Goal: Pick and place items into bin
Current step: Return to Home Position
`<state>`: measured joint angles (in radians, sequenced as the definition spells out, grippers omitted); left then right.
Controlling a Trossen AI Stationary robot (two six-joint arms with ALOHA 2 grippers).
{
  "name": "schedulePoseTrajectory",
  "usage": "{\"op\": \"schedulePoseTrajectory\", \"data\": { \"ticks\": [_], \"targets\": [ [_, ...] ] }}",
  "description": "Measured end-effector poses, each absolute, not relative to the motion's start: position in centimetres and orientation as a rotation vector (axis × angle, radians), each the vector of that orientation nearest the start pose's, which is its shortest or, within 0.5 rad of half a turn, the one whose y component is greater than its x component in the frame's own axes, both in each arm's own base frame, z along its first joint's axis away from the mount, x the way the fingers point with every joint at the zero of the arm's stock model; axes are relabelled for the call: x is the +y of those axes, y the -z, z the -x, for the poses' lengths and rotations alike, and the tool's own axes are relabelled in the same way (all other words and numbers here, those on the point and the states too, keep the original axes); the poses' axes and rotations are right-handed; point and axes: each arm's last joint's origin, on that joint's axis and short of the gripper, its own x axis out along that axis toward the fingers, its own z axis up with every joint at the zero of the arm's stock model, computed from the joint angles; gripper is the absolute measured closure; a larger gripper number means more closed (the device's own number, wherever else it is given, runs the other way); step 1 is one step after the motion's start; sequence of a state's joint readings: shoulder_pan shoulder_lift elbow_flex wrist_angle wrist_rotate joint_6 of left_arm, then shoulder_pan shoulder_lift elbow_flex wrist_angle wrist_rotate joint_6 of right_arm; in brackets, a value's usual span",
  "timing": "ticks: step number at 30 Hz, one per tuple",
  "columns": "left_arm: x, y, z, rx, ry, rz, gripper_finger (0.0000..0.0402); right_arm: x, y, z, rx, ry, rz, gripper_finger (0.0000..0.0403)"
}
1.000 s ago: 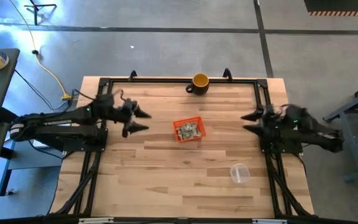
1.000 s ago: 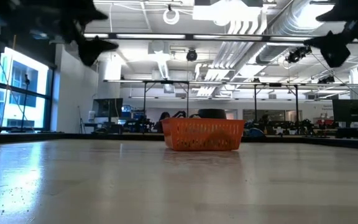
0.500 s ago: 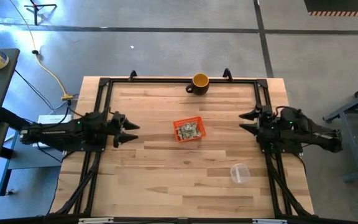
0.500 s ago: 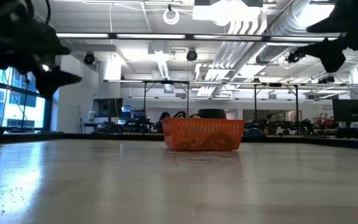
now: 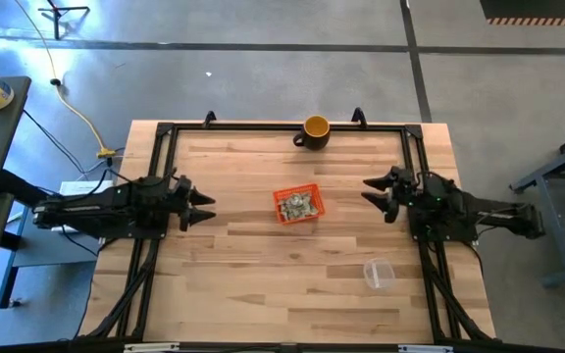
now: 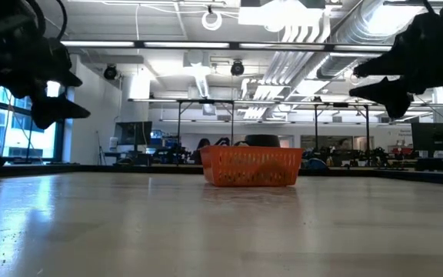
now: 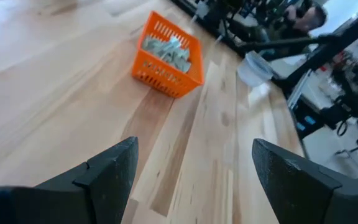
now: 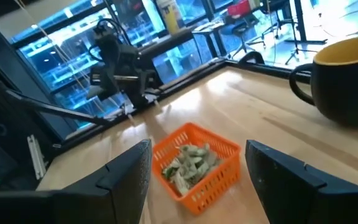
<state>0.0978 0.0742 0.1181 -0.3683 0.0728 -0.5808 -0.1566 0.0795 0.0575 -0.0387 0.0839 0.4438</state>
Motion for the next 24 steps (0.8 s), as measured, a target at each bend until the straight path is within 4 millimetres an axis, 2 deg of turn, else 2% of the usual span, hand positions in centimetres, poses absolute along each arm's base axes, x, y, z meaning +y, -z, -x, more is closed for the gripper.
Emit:
{"op": "schedulePoseTrajectory", "data": {
  "ticks": [24],
  "targets": [
    [0.68, -16.29, -9.02, 0.307, -0.121, 0.603, 0.0053, -1.76, -17.28, -9.81, 0.020, 0.241, -0.445, 0.0153]
  ]
}}
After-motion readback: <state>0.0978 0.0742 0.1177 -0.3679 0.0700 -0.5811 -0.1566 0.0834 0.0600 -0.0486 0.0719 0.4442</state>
